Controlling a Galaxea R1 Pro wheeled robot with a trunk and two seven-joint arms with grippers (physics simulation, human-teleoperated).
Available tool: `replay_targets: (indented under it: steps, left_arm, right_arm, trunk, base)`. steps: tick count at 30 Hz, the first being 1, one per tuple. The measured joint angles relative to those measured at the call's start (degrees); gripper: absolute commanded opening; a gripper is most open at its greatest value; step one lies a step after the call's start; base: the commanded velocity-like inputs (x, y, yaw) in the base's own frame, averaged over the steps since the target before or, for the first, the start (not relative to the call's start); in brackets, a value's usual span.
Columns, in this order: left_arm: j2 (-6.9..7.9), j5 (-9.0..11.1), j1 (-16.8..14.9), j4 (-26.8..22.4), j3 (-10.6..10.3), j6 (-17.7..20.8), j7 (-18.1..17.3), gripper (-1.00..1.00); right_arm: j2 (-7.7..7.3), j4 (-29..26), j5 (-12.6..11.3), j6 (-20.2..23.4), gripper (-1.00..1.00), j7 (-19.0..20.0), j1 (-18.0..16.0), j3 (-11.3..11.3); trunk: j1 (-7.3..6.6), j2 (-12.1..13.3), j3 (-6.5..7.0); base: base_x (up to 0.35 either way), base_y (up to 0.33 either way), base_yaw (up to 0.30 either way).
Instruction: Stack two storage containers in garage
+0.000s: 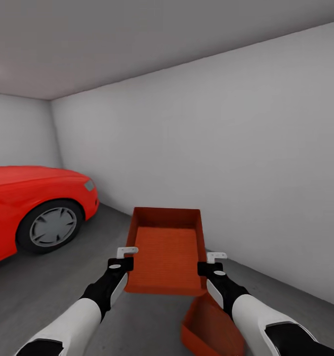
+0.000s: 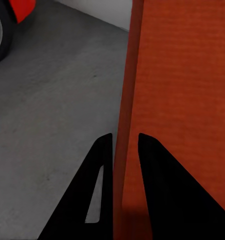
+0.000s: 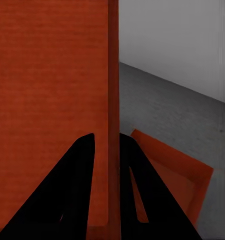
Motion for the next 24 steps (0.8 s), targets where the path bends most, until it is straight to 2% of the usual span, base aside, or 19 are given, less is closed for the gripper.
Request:
replay_targets:
  steps: [14, 24]
  left_arm:
    - [-0.05, -0.07, 0.00, 0.01, 0.02, -0.03, 0.02, -1.00]
    - [-0.07, -0.12, -0.01, 0.05, 0.05, -0.03, 0.05, -1.00]
  right_arm:
    - [-0.04, 0.02, -0.09, -0.05, -1.00, 0.01, 0.00, 0.07]
    - [-0.06, 0.04, -0.08, -0.06, -1.00, 0.06, 0.01, 0.03]
  trunk:
    - [0.00, -0.01, 0.00]
    - [-0.02, -0.01, 0.00]
  base:
    - [0.007, 0.004, -0.244]
    - [0.224, 0.180, -0.244]
